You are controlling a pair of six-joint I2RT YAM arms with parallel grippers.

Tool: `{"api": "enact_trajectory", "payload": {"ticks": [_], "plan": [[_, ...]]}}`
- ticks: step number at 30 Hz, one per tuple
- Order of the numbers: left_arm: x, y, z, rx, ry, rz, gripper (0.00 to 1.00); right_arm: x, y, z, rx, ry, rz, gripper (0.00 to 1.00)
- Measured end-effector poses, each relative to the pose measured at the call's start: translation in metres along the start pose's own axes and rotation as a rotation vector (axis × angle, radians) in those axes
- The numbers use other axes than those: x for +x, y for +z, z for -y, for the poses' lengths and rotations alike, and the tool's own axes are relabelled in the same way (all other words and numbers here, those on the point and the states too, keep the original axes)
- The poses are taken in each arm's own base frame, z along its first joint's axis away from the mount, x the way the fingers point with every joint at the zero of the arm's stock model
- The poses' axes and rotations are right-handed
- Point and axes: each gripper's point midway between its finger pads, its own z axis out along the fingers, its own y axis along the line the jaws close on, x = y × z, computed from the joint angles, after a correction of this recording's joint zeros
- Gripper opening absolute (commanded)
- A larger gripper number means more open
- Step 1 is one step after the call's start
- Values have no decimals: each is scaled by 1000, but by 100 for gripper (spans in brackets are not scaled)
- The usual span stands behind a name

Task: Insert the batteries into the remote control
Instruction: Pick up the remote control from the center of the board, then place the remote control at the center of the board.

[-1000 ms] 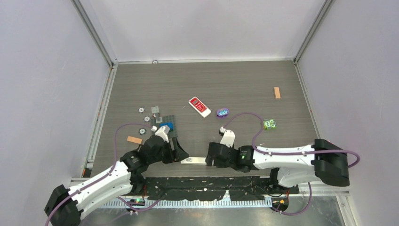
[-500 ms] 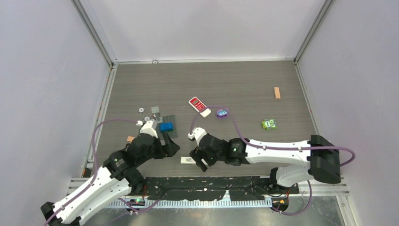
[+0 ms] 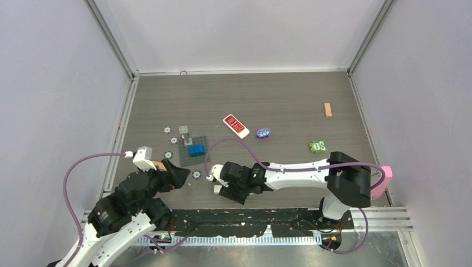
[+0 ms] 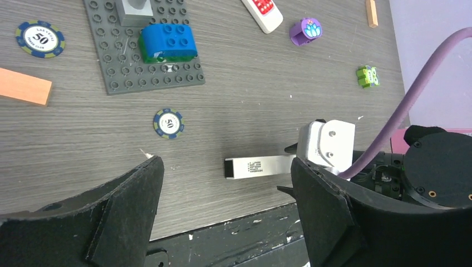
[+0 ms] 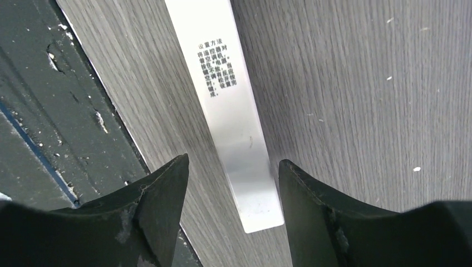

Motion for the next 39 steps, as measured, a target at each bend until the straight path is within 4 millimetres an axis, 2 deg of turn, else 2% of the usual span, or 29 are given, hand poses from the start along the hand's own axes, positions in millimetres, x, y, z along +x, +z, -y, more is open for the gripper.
{"api": "enact_trajectory", "payload": {"ticks": [1,4,6,9,17,20,24,27,29,31,35,39], "plan": [[0,-1,-1,0,-1,3,86,0,2,0,0,-7,-5,61],[1,-4,-6,-8,1,5,87,-1,7,1,3,-19,-16,42],[2,-6,-8,-13,3,2,87,-1,11,4,9,-14,-24,32],[1,-9,-8,-12,3,4,87,-4,12,9,16,7,-22,23],[-4,-15,-5,14,-2,21,88,-4,8,36,41,193,34,21],[2,-11,-2,41,8,6,88,-8,-6,45,4,307,110,21],[23,9,11,123,10,-46,88,-28,-33,51,-96,463,271,22],[44,30,24,207,-2,-89,86,-49,-55,47,-196,552,399,22],[55,42,38,284,-25,-108,85,-66,-71,38,-297,608,483,22],[59,50,49,338,-35,-115,84,-73,-79,33,-351,638,519,22],[49,54,79,455,-47,-89,82,-83,-99,17,-484,699,579,23],[30,42,111,609,-54,-32,82,-90,-121,5,-584,736,622,24]]}}
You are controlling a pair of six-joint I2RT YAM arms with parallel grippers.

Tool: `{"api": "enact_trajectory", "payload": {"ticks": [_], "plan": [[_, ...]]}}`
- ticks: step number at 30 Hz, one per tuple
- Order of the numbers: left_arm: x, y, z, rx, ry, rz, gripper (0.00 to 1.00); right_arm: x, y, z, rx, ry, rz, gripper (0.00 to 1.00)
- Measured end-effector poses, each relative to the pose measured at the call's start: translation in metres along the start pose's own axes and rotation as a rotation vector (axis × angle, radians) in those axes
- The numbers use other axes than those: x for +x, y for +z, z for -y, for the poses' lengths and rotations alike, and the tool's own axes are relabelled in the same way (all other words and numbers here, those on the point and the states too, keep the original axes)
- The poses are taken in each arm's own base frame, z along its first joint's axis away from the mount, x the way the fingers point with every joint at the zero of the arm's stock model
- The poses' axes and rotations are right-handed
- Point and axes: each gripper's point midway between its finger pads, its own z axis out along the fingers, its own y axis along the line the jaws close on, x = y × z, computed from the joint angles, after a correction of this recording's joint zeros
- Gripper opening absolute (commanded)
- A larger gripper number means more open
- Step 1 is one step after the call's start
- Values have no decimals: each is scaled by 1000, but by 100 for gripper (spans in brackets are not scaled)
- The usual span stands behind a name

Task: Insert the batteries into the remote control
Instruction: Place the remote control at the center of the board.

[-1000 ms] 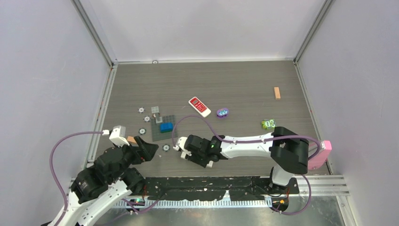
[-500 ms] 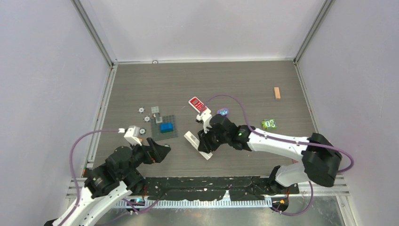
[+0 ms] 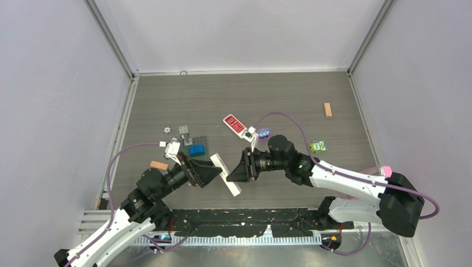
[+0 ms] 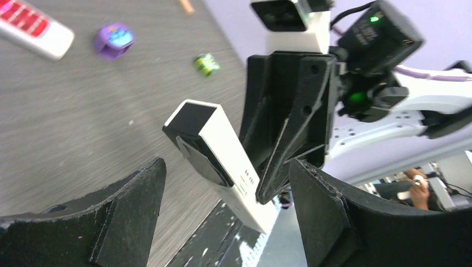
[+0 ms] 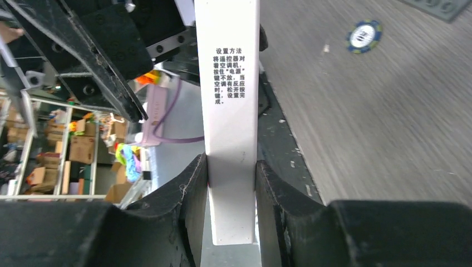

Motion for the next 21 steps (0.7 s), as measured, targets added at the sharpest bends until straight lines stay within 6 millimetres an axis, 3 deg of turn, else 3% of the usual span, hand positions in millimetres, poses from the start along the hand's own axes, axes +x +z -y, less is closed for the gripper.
{"api": "enact_trajectory", "payload": {"ticks": [6,10,14,18,20,21], "plan": [[-22,-3,33,143,-5,88,79,-11,-13,-38,-137,29,46,25],[-25,-1,39,175,-34,100,67,-16,-19,-54,-191,35,60,25],[-24,3,44,198,-66,89,50,-16,-21,-58,-208,45,56,26],[-25,6,51,227,-90,80,24,-16,-21,-58,-209,60,55,28],[-26,7,54,240,-110,79,4,-16,-20,-58,-213,56,55,33],[-27,6,57,251,-122,81,0,-16,-20,-58,-217,52,57,42]]}}
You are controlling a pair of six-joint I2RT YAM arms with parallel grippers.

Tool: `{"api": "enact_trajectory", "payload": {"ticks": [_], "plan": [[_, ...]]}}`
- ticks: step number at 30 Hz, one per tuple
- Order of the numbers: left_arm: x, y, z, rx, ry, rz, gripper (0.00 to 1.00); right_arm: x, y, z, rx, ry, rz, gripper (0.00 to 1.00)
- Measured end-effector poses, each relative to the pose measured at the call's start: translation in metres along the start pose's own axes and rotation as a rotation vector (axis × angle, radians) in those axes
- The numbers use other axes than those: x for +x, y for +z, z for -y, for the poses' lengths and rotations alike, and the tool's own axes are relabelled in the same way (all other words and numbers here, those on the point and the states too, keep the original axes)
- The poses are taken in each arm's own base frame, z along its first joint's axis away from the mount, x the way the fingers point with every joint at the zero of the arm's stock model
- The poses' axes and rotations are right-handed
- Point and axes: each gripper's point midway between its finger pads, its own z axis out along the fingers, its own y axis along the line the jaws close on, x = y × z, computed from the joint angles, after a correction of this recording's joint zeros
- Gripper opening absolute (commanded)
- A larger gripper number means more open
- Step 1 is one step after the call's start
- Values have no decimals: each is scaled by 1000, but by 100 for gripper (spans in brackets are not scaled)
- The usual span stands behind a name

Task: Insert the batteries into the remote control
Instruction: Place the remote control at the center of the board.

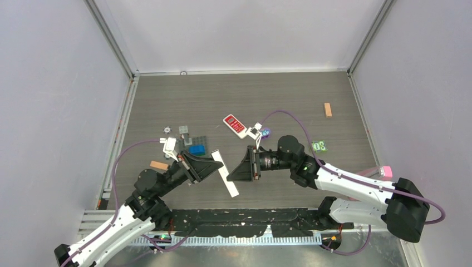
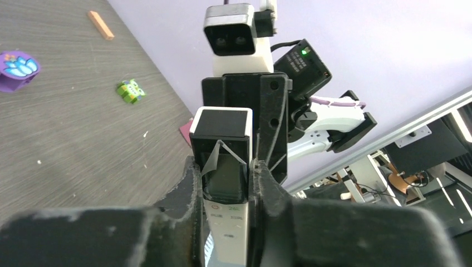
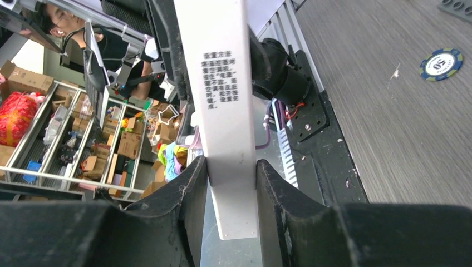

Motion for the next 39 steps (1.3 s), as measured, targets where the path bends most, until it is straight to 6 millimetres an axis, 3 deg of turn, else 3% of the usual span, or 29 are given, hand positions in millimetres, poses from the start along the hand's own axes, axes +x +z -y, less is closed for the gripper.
{"api": "enact_trajectory", "payload": {"ticks": [4,8,11,15,18,21,26,31,39], "plan": [[-2,0,3,13,-7,10,0,-2,1,1,1,9,16,73],[2,0,-17,-78,3,-4,0,-6,2,9,41,25,46,83],[1,0,-40,-216,11,-2,0,-10,-2,26,140,30,83,90],[-16,1,-71,-455,44,24,0,-21,-22,67,421,59,170,91],[-30,7,-92,-637,67,39,0,-27,-54,99,673,78,244,89],[-41,16,-117,-801,92,46,0,-23,-84,116,829,78,287,87],[-46,34,-176,-1028,93,-2,0,-17,-116,125,943,70,332,84],[-47,47,-235,-1199,60,-77,0,-8,-127,133,996,81,324,83],[-46,63,-272,-1285,54,-133,0,3,-132,144,1033,102,305,83]]}}
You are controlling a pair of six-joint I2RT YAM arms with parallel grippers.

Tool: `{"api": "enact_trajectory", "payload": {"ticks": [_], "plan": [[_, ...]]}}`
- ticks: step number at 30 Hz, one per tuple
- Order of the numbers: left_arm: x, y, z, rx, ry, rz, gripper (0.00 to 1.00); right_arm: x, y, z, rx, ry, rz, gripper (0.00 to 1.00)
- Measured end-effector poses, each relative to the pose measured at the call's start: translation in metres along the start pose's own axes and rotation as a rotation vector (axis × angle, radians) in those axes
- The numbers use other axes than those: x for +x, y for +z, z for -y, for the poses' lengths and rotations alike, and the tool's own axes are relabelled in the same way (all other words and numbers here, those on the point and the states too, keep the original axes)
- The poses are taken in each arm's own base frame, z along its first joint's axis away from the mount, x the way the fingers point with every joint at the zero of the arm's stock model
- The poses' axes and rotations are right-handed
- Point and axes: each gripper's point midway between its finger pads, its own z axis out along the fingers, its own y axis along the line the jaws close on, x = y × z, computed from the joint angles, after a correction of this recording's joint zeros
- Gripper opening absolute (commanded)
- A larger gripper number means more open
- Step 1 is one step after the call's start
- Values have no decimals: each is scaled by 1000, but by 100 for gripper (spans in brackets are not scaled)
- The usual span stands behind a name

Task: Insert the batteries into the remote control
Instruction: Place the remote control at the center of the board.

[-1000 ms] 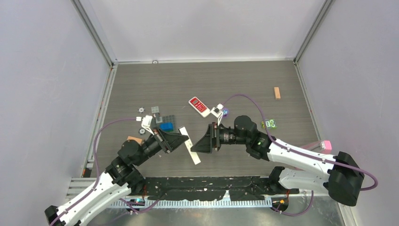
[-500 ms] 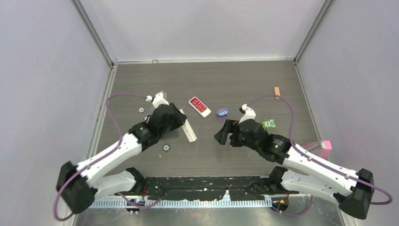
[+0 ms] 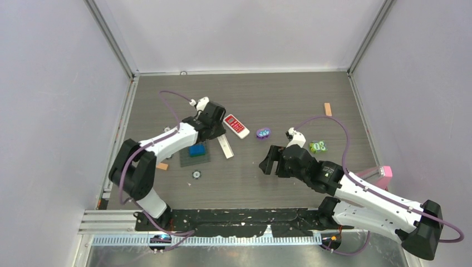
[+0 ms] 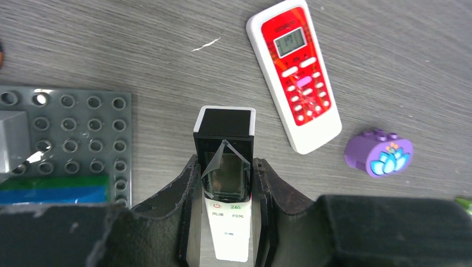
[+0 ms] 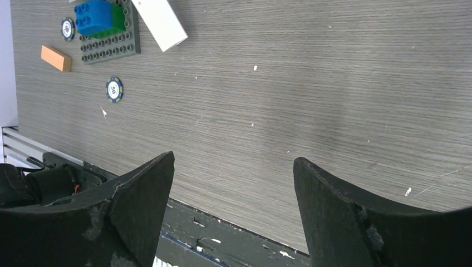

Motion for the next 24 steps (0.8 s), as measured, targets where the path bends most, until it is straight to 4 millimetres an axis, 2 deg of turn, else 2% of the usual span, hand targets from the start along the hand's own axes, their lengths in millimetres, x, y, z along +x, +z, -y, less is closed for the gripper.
{"api": "enact_trajectory", "payload": {"ticks": [2,4,8,11,15,16,17,21,24], "plan": [[5,13,-1,-27,7,-22,2,1,2,1,8,3,-4,83],[11,24,-6,-65,13,-49,10,3,4,3,23,5,-11,83],[13,33,-8,-123,16,-82,37,3,5,5,35,7,-11,83],[10,36,-10,-157,25,-85,69,2,6,6,39,9,-6,83],[11,38,-18,-203,46,-89,83,2,6,6,42,14,-4,83],[11,37,-20,-212,52,-91,93,3,6,6,43,14,-5,83],[12,37,-22,-219,63,-96,97,3,5,7,46,14,-8,83],[14,32,-24,-218,109,-100,100,4,1,12,69,6,-20,85],[13,15,-18,-178,168,-92,100,-2,-10,13,72,2,0,90]]}}
